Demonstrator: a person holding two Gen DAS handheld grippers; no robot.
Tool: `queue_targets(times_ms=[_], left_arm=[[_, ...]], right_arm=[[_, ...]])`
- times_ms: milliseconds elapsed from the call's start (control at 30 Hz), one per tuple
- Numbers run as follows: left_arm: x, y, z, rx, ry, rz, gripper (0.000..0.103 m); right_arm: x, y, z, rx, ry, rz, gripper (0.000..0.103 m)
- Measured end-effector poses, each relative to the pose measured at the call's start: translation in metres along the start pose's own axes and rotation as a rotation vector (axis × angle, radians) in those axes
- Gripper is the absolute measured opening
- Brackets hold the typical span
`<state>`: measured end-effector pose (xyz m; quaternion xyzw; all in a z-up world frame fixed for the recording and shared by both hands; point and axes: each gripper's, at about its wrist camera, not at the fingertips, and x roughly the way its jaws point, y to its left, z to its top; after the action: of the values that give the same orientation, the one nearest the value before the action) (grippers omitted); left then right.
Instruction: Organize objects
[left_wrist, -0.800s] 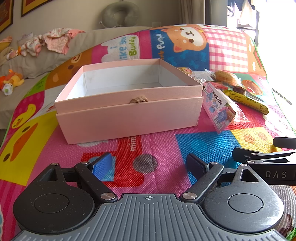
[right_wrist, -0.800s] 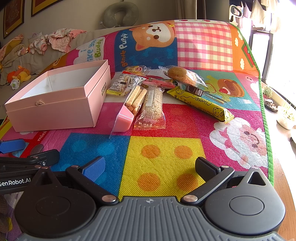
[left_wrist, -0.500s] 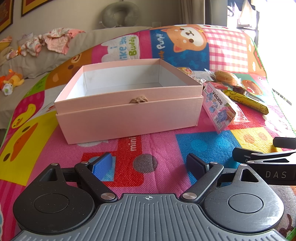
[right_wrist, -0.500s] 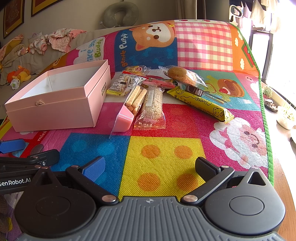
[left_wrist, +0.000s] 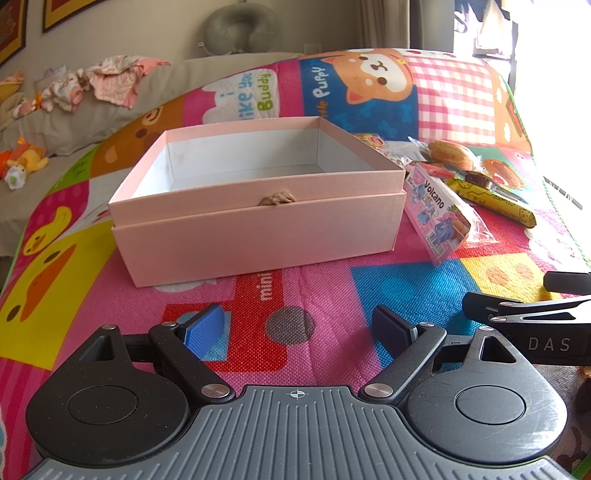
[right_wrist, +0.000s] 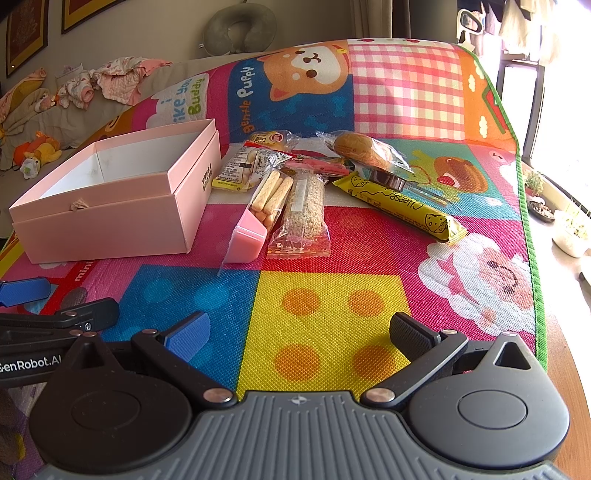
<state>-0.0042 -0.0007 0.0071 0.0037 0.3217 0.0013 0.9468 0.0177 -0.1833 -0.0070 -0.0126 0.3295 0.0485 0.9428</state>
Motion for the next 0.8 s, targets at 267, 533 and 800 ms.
queue_targets(times_ms=[267,533,800], left_arm=[[-0.001,0.000,0.000,0.002,0.000,0.003,0.092],[-0.002,0.002,0.000,0.006,0.000,0.009,0.092],[-0.007,0.016,0.011,-0.011,0.059,-0.031,0.077]], right_arm=[[0.000,-0.007,0.005,-0.015,0.045,0.043,0.103],[0.005,-0.005,0.015,-0.058,0.117,0.051,0.103],[0.009,-0.006,0.024,-0.033,0.179,0.045,0.103]])
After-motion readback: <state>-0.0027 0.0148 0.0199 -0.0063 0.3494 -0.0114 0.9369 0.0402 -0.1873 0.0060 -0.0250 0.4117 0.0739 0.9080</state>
